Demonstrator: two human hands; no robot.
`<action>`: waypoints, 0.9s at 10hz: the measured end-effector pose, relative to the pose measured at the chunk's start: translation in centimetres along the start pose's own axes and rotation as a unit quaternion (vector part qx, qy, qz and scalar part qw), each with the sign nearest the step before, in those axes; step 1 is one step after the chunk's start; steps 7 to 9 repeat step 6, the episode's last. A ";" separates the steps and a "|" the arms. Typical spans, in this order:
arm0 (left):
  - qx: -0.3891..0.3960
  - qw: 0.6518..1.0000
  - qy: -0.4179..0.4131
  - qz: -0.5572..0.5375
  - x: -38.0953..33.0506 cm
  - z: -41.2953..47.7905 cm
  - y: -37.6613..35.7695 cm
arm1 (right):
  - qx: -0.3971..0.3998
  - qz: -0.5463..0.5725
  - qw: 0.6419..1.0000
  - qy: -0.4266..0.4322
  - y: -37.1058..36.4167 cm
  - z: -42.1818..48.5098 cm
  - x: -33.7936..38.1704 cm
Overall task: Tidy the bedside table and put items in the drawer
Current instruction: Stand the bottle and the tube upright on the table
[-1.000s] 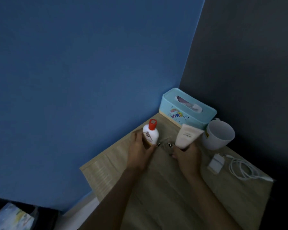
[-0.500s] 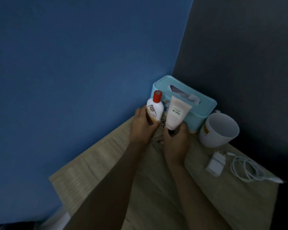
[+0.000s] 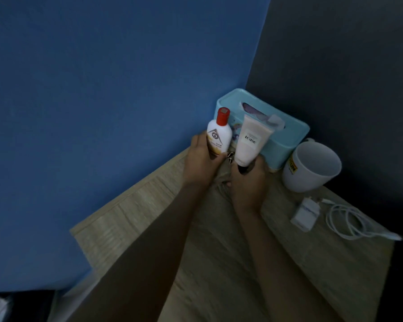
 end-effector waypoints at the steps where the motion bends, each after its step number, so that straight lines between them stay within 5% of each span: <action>1: 0.000 1.000 -0.003 0.006 -0.1 0.1 -0.2 | -0.001 -0.005 1.000 0.001 0.1 0.1 -0.1; 4: 0.017 1.000 0.001 0.007 0.1 -0.4 -0.2 | -0.002 0.001 1.000 -0.001 -0.1 -0.2 -0.1; 6: 0.172 0.984 0.052 0.000 0.8 -6.7 1.7 | 0.030 0.016 0.993 -0.109 1.0 -3.4 0.6; 9: 0.172 0.984 0.052 0.000 0.8 -6.7 1.7 | 0.030 0.016 0.993 -0.109 1.0 -3.4 0.6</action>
Point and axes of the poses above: each hand's wrist, its own z-axis towards the middle knuckle, its own y-axis out of the back of the hand, x = y × z, the point moved 8 cm from there along z, towards the middle knuckle, and after that the axes turned 12 degrees about z, right-handed, at the moved point
